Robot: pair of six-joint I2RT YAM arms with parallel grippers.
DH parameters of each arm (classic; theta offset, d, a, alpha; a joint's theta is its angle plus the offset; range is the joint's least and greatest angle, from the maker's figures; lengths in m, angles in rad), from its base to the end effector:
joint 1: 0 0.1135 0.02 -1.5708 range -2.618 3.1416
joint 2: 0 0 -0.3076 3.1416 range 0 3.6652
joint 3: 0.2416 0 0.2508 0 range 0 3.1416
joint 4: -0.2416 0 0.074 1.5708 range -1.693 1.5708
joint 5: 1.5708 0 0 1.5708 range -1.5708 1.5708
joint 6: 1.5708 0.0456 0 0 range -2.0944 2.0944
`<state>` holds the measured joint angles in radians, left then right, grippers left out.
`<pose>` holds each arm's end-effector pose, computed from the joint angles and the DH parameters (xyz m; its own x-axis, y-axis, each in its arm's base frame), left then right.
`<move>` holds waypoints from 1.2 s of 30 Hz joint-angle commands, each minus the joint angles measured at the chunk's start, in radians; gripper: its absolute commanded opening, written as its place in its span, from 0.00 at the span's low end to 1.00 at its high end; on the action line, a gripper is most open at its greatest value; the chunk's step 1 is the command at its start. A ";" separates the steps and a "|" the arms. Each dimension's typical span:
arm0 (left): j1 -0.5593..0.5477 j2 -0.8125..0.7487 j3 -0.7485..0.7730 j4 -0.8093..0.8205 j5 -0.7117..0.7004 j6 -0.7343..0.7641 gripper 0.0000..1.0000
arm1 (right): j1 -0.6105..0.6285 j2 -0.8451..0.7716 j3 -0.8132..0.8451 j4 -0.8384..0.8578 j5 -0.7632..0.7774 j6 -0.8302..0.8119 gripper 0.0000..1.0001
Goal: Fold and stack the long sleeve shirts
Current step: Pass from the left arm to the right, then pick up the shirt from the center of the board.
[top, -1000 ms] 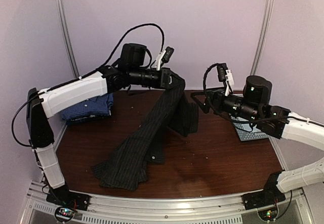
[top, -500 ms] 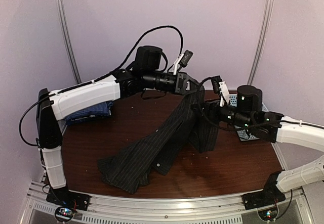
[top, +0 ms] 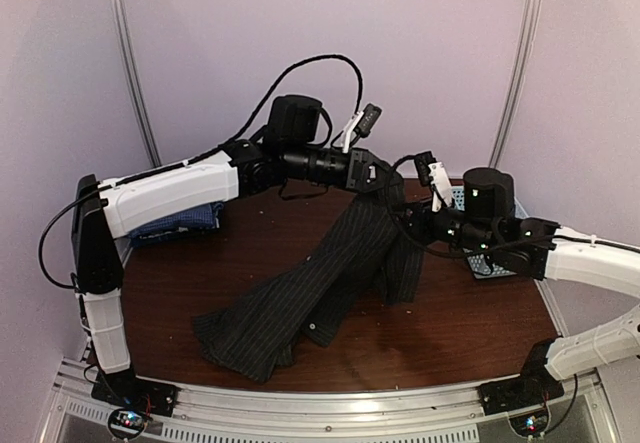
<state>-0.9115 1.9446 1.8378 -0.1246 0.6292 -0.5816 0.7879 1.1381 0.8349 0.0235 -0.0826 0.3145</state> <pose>0.2782 -0.4028 0.4081 -0.6612 0.1281 -0.7392 0.7500 0.1351 -0.6475 0.1780 0.1842 0.3443 -0.4210 0.0140 -0.9069 -0.6648 0.6755 0.3190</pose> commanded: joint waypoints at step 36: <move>-0.477 -0.023 -0.615 -0.227 -1.080 0.319 0.75 | -0.439 0.212 0.028 -0.157 -0.009 0.180 0.00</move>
<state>-1.3743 1.9484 1.2327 -0.2668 -0.3908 -0.2302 0.3618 1.3430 0.8520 -0.1535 -0.0826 0.5156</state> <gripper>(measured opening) 0.769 0.011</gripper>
